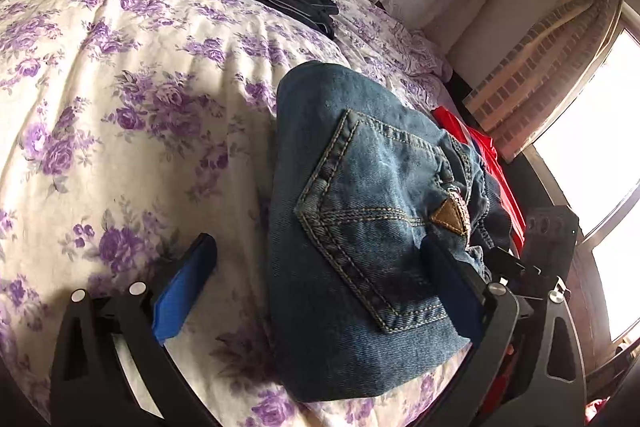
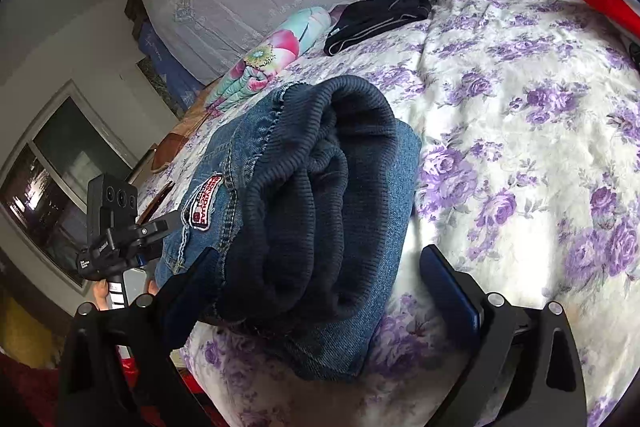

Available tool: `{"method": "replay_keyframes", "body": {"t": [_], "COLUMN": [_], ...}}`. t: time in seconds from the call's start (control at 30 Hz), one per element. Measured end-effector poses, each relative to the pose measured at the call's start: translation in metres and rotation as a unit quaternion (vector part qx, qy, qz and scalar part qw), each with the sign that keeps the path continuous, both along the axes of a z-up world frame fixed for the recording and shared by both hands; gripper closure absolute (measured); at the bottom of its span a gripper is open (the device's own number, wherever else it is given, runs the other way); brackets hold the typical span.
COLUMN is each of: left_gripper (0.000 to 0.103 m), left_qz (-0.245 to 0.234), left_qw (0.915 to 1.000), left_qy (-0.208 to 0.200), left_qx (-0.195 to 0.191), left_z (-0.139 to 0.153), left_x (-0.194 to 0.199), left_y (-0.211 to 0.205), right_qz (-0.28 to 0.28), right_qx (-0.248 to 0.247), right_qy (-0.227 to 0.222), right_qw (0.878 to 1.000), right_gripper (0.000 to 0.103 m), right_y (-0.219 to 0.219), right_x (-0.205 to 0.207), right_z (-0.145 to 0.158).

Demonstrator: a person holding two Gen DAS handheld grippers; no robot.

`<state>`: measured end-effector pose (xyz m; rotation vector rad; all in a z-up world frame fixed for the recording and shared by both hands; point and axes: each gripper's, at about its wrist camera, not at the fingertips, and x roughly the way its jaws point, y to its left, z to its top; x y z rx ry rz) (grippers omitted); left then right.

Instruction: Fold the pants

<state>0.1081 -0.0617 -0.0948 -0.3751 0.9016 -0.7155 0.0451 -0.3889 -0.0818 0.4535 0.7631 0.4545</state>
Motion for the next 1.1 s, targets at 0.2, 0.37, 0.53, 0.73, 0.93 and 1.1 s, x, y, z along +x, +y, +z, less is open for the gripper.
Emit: {"method": "replay_keyframes", "body": {"t": [0.2, 0.37, 0.53, 0.73, 0.93, 1.1], "left_gripper": [0.01, 0.033, 0.041, 0.041, 0.041, 0.041], "left_qz": [-0.02, 0.002, 0.017, 0.016, 0.05, 0.105], "left_qw": [0.9997, 0.9982, 0.9956, 0.9887, 0.9839, 0.9765], "left_qy": [-0.011, -0.056, -0.089, -0.144, -0.166, -0.187], "left_qx": [0.008, 0.022, 0.027, 0.037, 0.041, 0.024], "left_z": [0.004, 0.015, 0.048, 0.11, 0.159, 0.181], "left_x": [0.007, -0.01, -0.009, 0.041, 0.165, 0.273], "left_y": [-0.023, -0.024, -0.027, -0.046, -0.072, -0.08], "right_qz": [-0.009, -0.038, -0.035, -0.046, -0.069, -0.094], "right_qx": [-0.004, -0.03, -0.047, -0.063, -0.072, -0.089], "right_qy": [0.008, -0.038, -0.055, -0.096, -0.116, -0.169], "right_qw": [1.0, 0.998, 0.997, 0.992, 0.988, 0.977], "right_gripper": [0.02, 0.04, 0.046, 0.046, 0.046, 0.046], "right_y": [0.007, 0.014, 0.014, 0.002, -0.011, -0.006], "right_x": [0.022, 0.002, 0.009, 0.066, 0.195, 0.303], "right_z": [-0.002, 0.003, 0.033, 0.093, 0.141, 0.167]}}
